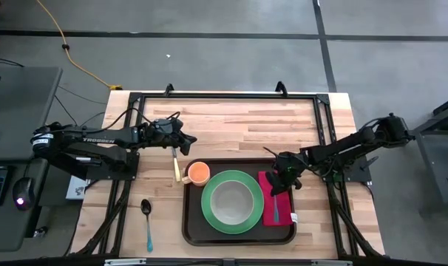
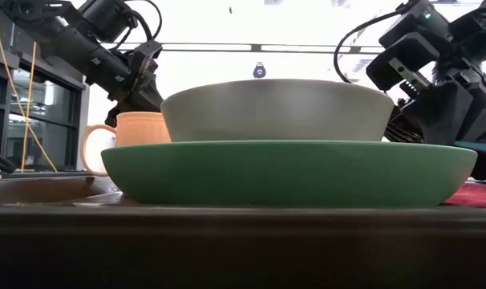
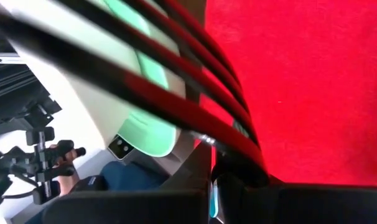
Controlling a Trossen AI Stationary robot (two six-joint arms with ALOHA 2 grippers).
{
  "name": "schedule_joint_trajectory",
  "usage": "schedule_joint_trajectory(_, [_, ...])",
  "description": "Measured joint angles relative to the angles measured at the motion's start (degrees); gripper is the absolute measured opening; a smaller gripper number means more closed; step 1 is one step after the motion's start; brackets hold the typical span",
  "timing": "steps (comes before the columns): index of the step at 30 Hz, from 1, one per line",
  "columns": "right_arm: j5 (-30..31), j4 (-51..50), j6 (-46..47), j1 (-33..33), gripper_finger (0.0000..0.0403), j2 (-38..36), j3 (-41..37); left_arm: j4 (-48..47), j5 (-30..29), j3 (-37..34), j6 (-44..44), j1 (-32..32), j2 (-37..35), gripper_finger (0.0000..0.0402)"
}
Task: Set up tray
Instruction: Put the blue fork on top of the red napkin on the black tray
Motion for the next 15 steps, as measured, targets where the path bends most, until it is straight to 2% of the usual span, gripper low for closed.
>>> schedule_joint_trajectory(15, [0.3,1.8,0.1,0.3,0.0,0.0,0.0,0.0,0.6,0.0,0.0,0.0,0.0,0.0067])
